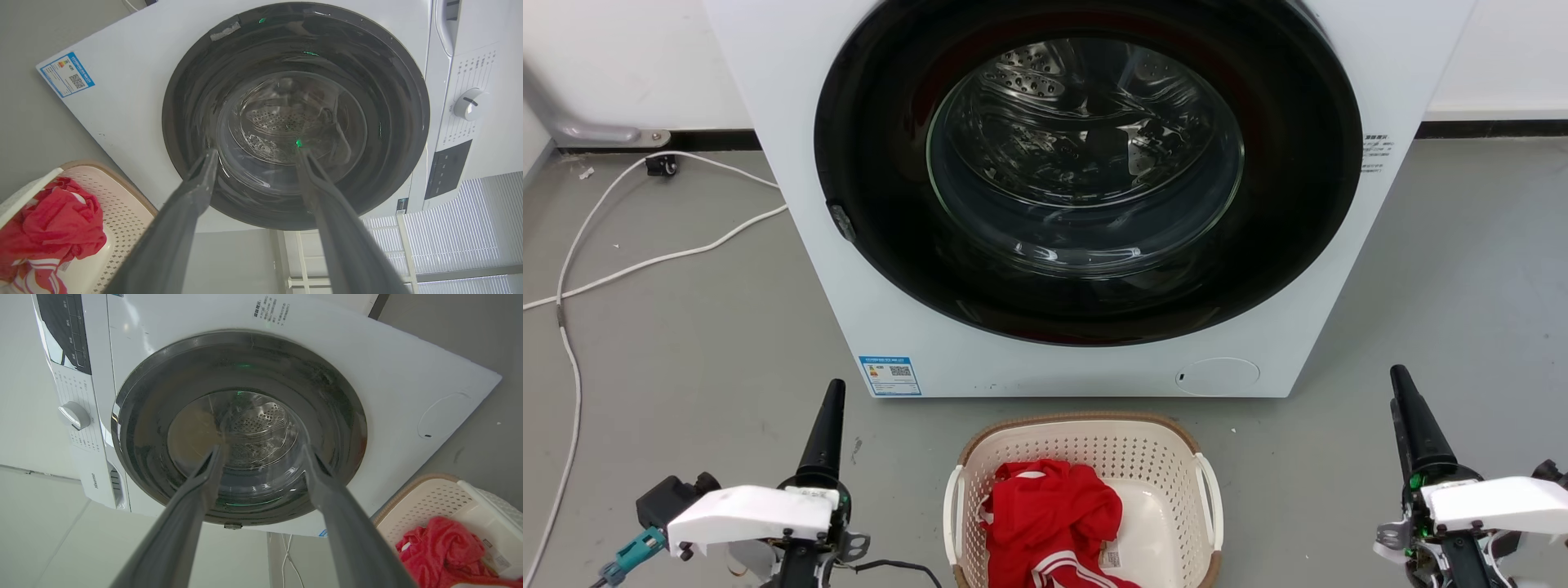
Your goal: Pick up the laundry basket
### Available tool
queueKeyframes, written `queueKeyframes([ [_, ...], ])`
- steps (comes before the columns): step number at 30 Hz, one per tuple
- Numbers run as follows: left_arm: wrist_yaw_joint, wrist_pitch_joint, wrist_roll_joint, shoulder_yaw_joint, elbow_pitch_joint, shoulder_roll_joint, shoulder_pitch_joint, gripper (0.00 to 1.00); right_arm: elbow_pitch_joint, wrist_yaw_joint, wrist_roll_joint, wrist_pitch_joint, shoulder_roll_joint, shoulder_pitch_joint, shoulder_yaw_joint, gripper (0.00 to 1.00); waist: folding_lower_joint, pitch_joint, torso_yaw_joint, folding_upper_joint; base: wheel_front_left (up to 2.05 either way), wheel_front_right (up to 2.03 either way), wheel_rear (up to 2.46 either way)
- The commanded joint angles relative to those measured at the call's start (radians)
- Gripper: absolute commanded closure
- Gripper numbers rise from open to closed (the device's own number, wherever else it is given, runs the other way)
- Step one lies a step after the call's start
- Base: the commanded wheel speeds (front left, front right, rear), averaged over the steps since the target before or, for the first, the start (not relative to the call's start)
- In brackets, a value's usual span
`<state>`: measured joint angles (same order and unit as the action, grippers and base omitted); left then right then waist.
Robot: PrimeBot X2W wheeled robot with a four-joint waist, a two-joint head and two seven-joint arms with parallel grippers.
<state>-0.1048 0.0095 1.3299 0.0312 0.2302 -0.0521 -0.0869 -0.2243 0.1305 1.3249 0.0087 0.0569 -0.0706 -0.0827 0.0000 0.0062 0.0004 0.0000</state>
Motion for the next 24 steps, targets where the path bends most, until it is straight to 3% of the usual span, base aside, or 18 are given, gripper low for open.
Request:
queueKeyframes([
  [1, 0.006, -0.012, -0.051, -0.011, -0.025, -0.004, -0.028, 0.0, 0.026, 0.0, -0.062, -0.011, 0.002, -0.006, -0.001, 0.0, 0.0, 0.0, 0.001, 0.0, 0.0, 0.0, 0.0],
  [15, 0.034, -0.064, -0.337, -0.064, -0.036, -0.003, -0.033, 0.0, 0.068, 0.0, -0.429, -0.064, 0.0, 0.01, 0.012, 0.0, 0.0, 0.0, 0.003, 0.0, 0.0, 0.0, 0.0],
  [24, 0.051, -0.095, -0.478, -0.089, -0.038, -0.002, -0.037, 0.0, 0.066, 0.0, -0.578, -0.094, -0.001, 0.016, 0.012, 0.0, 0.0, 0.0, 0.007, 0.0, 0.0, 0.0, 0.0],
])
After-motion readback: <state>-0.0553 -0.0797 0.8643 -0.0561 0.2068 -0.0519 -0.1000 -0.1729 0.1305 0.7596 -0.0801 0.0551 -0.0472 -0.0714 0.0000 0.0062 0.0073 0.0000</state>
